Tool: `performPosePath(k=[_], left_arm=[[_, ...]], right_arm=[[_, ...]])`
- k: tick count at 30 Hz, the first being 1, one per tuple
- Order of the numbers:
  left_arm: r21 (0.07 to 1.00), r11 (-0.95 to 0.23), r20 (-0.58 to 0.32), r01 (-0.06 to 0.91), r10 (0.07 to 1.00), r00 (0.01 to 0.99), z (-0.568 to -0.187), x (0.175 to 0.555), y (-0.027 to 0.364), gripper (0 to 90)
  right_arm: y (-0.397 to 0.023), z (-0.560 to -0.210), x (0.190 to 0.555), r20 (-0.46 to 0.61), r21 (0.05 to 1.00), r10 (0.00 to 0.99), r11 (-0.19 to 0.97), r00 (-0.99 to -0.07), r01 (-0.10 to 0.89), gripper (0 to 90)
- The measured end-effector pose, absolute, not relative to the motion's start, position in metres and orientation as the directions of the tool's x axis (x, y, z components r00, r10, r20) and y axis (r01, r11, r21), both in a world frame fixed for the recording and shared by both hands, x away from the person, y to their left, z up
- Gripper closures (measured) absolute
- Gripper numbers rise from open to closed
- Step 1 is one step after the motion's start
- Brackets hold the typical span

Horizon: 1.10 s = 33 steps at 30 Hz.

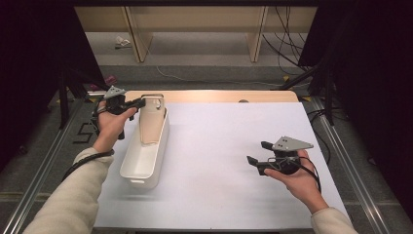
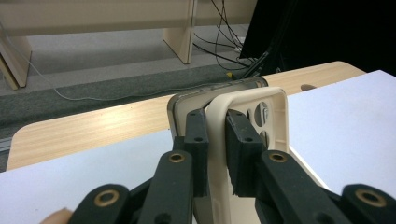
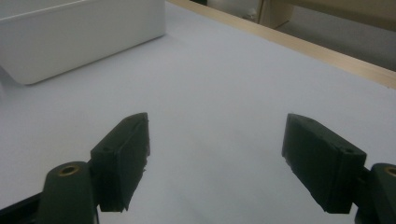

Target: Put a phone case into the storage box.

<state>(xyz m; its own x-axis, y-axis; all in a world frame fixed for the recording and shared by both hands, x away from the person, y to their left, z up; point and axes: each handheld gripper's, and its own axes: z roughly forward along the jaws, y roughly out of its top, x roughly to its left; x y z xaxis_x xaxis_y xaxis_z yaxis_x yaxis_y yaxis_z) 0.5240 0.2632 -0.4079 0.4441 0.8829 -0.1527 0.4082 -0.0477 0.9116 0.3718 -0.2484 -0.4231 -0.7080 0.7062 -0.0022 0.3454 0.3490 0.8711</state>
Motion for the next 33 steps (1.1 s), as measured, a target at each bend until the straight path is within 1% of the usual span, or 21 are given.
performPosePath(k=[7, 10, 17, 23, 28, 31, 33], left_arm=[[0.908, -0.064, -0.133, 0.415, 0.893, 0.430, -0.408, 0.526, 0.265, 78.1], [0.906, -0.072, -0.124, 0.417, 0.897, 0.425, -0.408, 0.526, 0.264, 75.0], [0.902, -0.101, -0.085, 0.420, 0.911, 0.403, -0.408, 0.525, 0.264, 72.1], [0.906, -0.099, -0.082, 0.413, 0.913, 0.400, -0.405, 0.521, 0.264, 68.6], [0.911, -0.087, -0.091, 0.404, 0.911, 0.402, -0.401, 0.515, 0.264, 60.6], [0.911, -0.074, -0.116, 0.405, 0.897, 0.427, -0.399, 0.510, 0.265, 54.2], [0.913, -0.080, -0.111, 0.401, 0.895, 0.432, -0.398, 0.507, 0.267, 48.8]], right_arm=[[-0.248, -0.423, 0.372, -0.002, 0.871, 0.706, 0.350, -0.709, 0.346, 24.1], [-0.248, -0.423, 0.372, -0.002, 0.871, 0.706, 0.350, -0.708, 0.346, 24.1], [-0.248, -0.423, 0.372, -0.003, 0.871, 0.706, 0.350, -0.709, 0.345, 24.1], [-0.248, -0.423, 0.372, -0.003, 0.871, 0.706, 0.350, -0.708, 0.345, 24.0], [-0.248, -0.423, 0.372, -0.003, 0.870, 0.706, 0.352, -0.708, 0.347, 23.8], [-0.249, -0.423, 0.372, -0.003, 0.869, 0.707, 0.351, -0.707, 0.348, 23.7], [-0.248, -0.423, 0.372, -0.002, 0.870, 0.708, 0.350, -0.707, 0.348, 23.5]])
